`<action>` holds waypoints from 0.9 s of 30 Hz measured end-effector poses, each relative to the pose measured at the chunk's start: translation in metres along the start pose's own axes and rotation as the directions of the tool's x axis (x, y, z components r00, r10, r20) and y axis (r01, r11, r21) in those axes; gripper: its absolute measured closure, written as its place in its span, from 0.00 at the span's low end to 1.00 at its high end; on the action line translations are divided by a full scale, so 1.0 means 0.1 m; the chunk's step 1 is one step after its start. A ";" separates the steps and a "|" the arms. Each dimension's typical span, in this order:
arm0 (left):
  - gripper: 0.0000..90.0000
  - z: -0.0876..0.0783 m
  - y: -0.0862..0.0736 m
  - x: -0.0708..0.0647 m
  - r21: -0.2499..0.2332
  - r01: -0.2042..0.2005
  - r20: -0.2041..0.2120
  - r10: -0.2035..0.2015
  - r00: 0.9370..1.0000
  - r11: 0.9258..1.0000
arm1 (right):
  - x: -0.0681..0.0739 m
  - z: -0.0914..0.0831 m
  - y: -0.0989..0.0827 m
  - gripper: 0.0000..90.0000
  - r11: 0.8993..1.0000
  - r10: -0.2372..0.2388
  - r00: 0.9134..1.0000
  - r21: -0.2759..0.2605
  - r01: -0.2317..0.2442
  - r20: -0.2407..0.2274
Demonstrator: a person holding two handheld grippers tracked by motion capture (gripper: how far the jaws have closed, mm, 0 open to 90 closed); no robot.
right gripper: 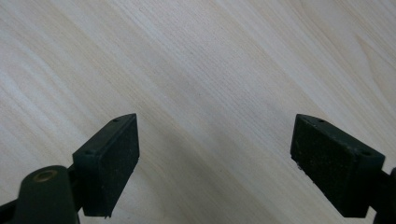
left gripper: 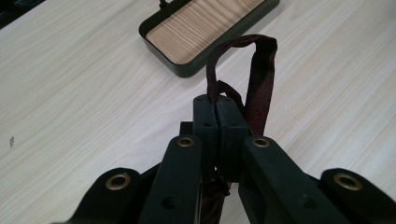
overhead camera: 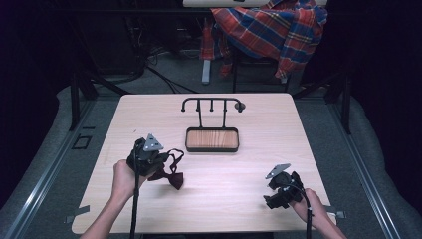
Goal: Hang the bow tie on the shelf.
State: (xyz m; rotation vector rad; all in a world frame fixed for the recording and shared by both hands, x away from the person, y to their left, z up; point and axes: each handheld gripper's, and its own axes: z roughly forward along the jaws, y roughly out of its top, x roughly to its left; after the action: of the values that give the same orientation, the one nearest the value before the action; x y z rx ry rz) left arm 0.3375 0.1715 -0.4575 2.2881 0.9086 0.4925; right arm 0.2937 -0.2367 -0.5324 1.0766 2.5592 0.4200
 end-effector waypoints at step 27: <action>0.98 -0.03 0.03 0.09 0.018 -0.030 -0.035 0.030 0.999 0.999 | 0.01 0.02 0.01 0.17 1.000 -0.001 1.000 0.008 0.001 -0.004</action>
State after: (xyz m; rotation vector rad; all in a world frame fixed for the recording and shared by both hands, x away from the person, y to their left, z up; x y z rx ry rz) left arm 0.3439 0.1770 -0.4524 2.3181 0.8998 0.5418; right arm 0.2944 -0.2348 -0.5338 1.0789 2.5667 0.4123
